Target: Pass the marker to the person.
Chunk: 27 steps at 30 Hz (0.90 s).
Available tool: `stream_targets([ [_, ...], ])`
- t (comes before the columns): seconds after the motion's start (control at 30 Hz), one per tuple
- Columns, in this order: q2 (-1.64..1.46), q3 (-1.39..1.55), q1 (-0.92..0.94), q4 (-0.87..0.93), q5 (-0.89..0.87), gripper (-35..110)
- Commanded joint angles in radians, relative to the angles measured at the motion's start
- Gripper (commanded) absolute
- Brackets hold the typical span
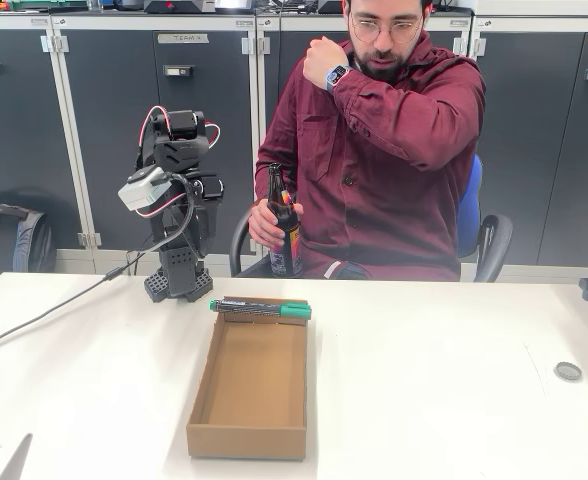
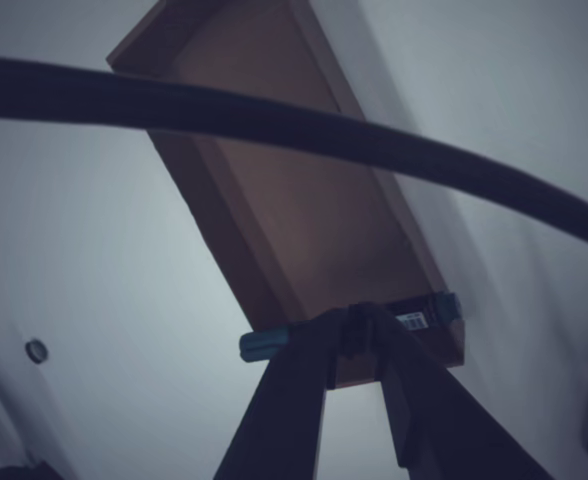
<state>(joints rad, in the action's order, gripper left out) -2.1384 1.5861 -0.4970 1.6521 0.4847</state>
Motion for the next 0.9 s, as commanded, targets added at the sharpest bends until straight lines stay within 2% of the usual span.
stream_targets([
  [0.0, 0.034, -0.046, -0.034, -0.009, -0.229, -5],
  [0.2, 0.114, -0.078, -0.081, -0.023, -0.503, -5],
  [0.5, 0.222, -0.100, -0.133, -0.106, -0.735, -5],
  [0.87, 0.239, -0.103, -0.308, -0.213, -0.779, -5],
])
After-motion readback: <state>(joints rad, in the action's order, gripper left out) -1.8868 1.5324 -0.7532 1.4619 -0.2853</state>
